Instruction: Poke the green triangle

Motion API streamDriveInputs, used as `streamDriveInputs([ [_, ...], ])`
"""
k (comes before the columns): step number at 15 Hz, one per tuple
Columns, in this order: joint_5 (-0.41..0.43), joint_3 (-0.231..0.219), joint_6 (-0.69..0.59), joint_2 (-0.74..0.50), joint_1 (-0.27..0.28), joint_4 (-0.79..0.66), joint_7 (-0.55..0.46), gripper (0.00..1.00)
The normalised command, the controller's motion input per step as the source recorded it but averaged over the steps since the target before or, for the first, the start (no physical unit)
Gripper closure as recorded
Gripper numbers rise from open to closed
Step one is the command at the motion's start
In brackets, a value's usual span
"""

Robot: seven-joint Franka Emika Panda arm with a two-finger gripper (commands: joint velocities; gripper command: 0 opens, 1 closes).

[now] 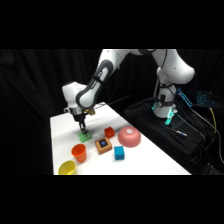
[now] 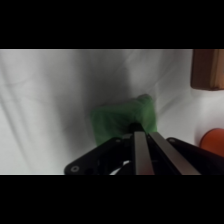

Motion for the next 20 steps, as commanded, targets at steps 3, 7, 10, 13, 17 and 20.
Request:
streamDriveInputs([
  [3,0.067,0.067,-0.08,0.39,-0.073,0.43,-0.01,0.98],
  [7,-0.004,0.007,-0.08,0.12,-0.03,0.16,0.0,0.98],
  [10,-0.046,-0.034,-0.03,-0.34,0.014,-0.21,0.01,0.96],
  [13,-0.062,-0.061,-0.04,-0.62,0.068,-0.43,0.08,0.69],
  [17,-0.083,-0.079,-0.17,-0.68,0.108,-0.43,0.11,0.27],
  [20,-0.13,-0.111,-0.23,-0.59,0.147,-0.32,0.15,0.0],
])
